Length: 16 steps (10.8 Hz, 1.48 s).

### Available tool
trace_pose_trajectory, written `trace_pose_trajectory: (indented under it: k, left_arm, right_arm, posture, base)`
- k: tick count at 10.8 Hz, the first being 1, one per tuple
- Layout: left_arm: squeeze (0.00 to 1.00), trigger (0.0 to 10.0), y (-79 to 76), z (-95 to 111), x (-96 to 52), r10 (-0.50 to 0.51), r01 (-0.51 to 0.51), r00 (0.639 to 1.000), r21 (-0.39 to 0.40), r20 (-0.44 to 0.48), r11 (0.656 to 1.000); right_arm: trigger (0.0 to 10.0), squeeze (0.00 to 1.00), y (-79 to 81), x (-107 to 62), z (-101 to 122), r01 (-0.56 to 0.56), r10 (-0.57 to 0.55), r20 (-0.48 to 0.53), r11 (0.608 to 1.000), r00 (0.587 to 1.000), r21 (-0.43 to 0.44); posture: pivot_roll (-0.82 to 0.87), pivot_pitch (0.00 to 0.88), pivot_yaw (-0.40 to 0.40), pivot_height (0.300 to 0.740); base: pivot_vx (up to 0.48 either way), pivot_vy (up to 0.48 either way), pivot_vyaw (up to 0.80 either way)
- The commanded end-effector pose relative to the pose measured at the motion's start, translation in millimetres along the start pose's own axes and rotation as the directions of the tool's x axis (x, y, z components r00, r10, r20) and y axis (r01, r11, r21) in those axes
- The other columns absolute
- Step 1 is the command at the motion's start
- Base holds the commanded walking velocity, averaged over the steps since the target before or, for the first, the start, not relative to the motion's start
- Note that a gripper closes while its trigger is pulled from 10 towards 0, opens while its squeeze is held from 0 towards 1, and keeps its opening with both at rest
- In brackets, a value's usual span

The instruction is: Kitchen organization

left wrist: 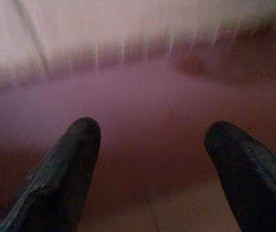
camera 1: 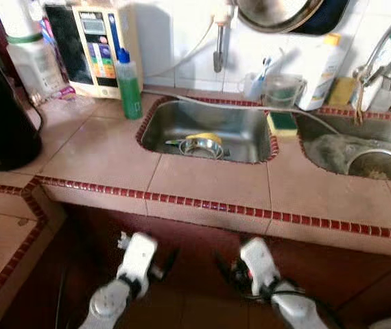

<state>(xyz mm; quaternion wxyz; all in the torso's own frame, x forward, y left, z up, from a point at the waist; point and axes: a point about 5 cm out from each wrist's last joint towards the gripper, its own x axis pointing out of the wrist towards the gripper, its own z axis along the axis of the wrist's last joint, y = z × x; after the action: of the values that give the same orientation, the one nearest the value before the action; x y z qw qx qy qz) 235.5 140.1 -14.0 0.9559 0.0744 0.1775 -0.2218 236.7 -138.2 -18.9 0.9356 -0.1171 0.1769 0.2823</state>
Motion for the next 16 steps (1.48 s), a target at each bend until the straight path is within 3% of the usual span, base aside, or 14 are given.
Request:
trace_pose_trajectory:
  k: [1, 2, 4, 5, 6, 7, 8, 11, 16]
  left_arm:
    - [0.00, 10.0, 0.6, -14.1, -1.7, 0.020, -0.020, 0.997, 0.012, -0.073, 1.000]
    - [0.00, 10.0, 0.4, -19.6, -2.4, 0.027, -0.024, 0.994, 0.024, -0.106, 0.999]
    - [0.00, 10.0, -1.0, -55.4, -12.4, 0.087, -0.061, 0.940, 0.086, -0.331, 0.994]
    - [0.00, 10.0, -1.1, -70.8, -20.3, 0.105, -0.113, 0.904, 0.005, -0.415, 0.994]
    - [0.00, 10.0, -4.8, -87.7, -33.0, 0.103, -0.163, 0.863, -0.079, -0.495, 0.983]
    - [0.00, 10.0, -7.7, -110.9, -54.4, 0.142, -0.285, 0.769, -0.136, -0.624, 0.949]
    - [0.00, 10.0, -11.5, -116.7, -60.0, 0.142, -0.305, 0.747, -0.145, -0.649, 0.941]
    - [0.00, 10.0, -20.6, -118.0, -59.3, 0.092, -0.202, 0.750, -0.095, -0.655, 0.975]
    - [0.00, 10.0, -16.5, -118.1, -60.2, 0.098, -0.201, 0.745, -0.082, -0.659, 0.976]
  right_arm:
    - [10.0, 0.00, -4.7, -3.9, -13.4, 0.032, -0.031, -0.078, 0.999, 0.996, 0.003]
    - [10.0, 0.00, -5.6, -5.3, -18.4, 0.044, -0.042, -0.108, 0.999, 0.993, 0.008]
    - [10.0, 0.00, -14.0, -23.3, -52.8, 0.170, -0.151, -0.307, 0.985, 0.939, 0.034]
    - [10.0, 0.00, -14.3, -36.2, -71.5, 0.232, -0.196, -0.413, 0.972, 0.890, 0.037]
    - [10.0, 0.00, -10.2, -50.7, -89.4, 0.318, -0.226, -0.506, 0.943, 0.833, 0.102]
    - [10.0, 0.00, -0.9, -63.0, -103.9, 0.396, -0.233, -0.572, 0.901, 0.786, 0.177]
    - [10.0, 0.00, 8.7, -66.1, -109.1, 0.382, -0.215, -0.590, 0.908, 0.779, 0.173]
    - [10.0, 0.00, 13.7, -69.5, -113.9, 0.403, -0.207, -0.622, 0.895, 0.755, 0.191]
    - [10.0, 0.00, 10.2, -76.2, -118.6, 0.428, -0.212, -0.655, 0.884, 0.726, 0.188]
  posture:
    - [-0.14, 0.000, -0.004, 0.740]
    - [-0.14, 0.000, -0.006, 0.740]
    - [-0.13, 0.000, -0.007, 0.740]
    - [-0.13, 0.000, -0.005, 0.740]
    - [-0.13, 0.000, -0.007, 0.740]
    - [-0.12, 0.000, -0.015, 0.740]
    - [-0.12, 0.000, -0.009, 0.740]
    - [-0.13, 0.000, 0.000, 0.740]
    - [-0.13, 0.000, -0.003, 0.740]
  base:
    - [0.000, 0.000, 0.00]
    - [0.000, 0.000, 0.00]
    - [0.000, 0.000, 0.00]
    - [0.000, 0.000, 0.00]
    - [0.000, 0.000, 0.00]
    - [0.000, 0.000, 0.00]
    - [0.000, 0.000, 0.00]
    - [0.000, -0.229, 0.00]
    - [0.000, -0.362, 0.00]
